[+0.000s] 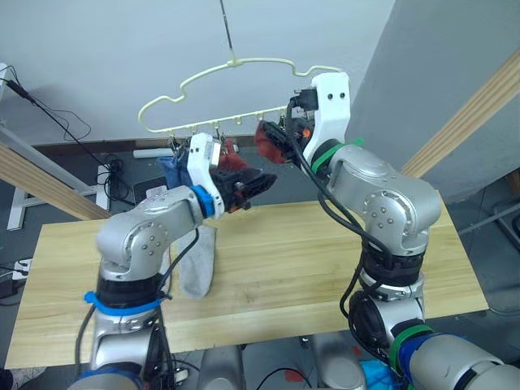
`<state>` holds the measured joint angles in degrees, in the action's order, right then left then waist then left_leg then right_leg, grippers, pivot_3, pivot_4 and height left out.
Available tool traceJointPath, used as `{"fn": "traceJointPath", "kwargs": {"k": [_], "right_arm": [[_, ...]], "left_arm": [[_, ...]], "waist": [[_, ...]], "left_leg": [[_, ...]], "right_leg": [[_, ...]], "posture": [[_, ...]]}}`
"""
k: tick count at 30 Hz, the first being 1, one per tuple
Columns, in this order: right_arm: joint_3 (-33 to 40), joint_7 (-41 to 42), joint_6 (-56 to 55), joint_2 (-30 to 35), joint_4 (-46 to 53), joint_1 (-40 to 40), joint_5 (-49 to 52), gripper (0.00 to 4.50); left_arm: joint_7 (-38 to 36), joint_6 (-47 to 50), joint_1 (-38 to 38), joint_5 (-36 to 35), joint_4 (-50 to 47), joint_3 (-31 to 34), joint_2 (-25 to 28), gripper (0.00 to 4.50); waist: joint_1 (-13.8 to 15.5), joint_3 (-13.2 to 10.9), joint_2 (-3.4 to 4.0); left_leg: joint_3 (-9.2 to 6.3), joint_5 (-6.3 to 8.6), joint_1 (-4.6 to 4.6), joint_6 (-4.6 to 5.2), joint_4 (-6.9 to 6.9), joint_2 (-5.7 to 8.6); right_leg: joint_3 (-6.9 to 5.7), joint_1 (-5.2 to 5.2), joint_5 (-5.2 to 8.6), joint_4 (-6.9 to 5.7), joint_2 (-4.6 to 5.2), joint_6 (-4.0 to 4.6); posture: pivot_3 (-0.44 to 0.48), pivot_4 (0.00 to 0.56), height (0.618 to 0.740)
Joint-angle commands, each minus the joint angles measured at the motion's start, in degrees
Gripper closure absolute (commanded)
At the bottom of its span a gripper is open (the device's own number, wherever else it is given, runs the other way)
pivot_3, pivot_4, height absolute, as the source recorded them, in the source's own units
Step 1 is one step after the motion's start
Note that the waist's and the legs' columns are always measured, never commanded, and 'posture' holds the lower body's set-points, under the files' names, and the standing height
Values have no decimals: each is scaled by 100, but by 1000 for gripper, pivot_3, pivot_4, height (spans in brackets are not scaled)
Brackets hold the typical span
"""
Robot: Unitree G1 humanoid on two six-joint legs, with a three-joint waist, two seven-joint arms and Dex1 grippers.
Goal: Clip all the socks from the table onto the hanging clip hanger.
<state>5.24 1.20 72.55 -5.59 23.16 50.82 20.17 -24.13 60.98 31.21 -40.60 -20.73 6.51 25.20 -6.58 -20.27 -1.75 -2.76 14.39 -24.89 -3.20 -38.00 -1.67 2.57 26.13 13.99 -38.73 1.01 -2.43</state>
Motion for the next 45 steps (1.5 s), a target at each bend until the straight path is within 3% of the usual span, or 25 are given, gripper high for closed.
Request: {"fn": "traceJointPath", "kwargs": {"k": [1, 6, 10, 15, 21, 29, 41, 43, 45], "right_arm": [[214, 62, 462, -42, 569, -73, 312, 1436], [326, 173, 1036, 47, 979, -249, 531, 1436], [189, 340, 1450, 528, 1495, -530, 647, 1436], [-290, 402, 1408, 1316, 1938, -847, 570, 1436], [-572, 323, 1169, 1700, 2381, -1270, 447, 1436], [-578, -89, 911, 1142, 2509, -1353, 137, 1436], [-608, -259, 817, 713, 2384, -1230, -130, 1436], [-595, -276, 826, 653, 2367, -1206, -157, 1809], [-568, -271, 841, 630, 2336, -1176, -170, 1809]], "left_arm": [[-244, -17, -289, -159, -567, 62, 316, 2150], [-516, -160, -640, -223, -839, 247, 713, 2150], [-789, -353, -776, -422, -1017, 579, 1014, 2150], [-1104, -754, -826, -564, -1019, 909, 1190, 2150], [-1564, -995, -838, -834, -963, 1254, 1596, 2150], [-2180, -1093, -473, -1325, -661, 1590, 2224, 2150], [-2764, -1315, -149, -1327, -255, 1636, 2923, 2150], [-2788, -1290, -184, -1383, -259, 1681, 2962, 2103], [-2820, -1303, -198, -1386, -248, 1692, 2995, 2103]], "waist": [[2, -1, 2], [5, -1, 2], [10, -1, 2], [5, -1, 1], [-15, -1, 1], [-14, 2, -3], [-5, 3, -3], [-4, 3, -3], [-3, 3, -3]], "left_leg": [[-1, 0, 0, 0, 1, -1], [0, 0, 0, 0, 0, 3], [0, 0, 0, 0, 3, 2], [14, 0, 0, 0, 1, 9], [23, 0, 1, -1, 4, 3], [24, -5, 1, -8, 2, 5], [24, -6, 0, -10, 3, 3], [23, -6, 0, -10, 2, 3], [22, -6, 0, -10, 2, 3]], "right_leg": [[1, 0, 0, -2, 2, 0], [0, 0, 1, -2, 4, -1], [-4, 1, 2, -3, 1, 0], [-1, -1, 3, 0, 3, -3], [0, 3, 5, 0, -6, -5], [0, 3, 5, -3, -6, -6], [-1, 4, 5, -2, -5, -5], [-1, 4, 5, -4, -5, -5], [-2, 4, 4, -6, -5, -5]], "posture": [[-200, 362, 740], [-198, 357, 740], [-204, 351, 740], [-218, 342, 740], [-230, 333, 740], [-226, 315, 740], [-202, 320, 740], [-201, 322, 740], [-200, 323, 740]]}}
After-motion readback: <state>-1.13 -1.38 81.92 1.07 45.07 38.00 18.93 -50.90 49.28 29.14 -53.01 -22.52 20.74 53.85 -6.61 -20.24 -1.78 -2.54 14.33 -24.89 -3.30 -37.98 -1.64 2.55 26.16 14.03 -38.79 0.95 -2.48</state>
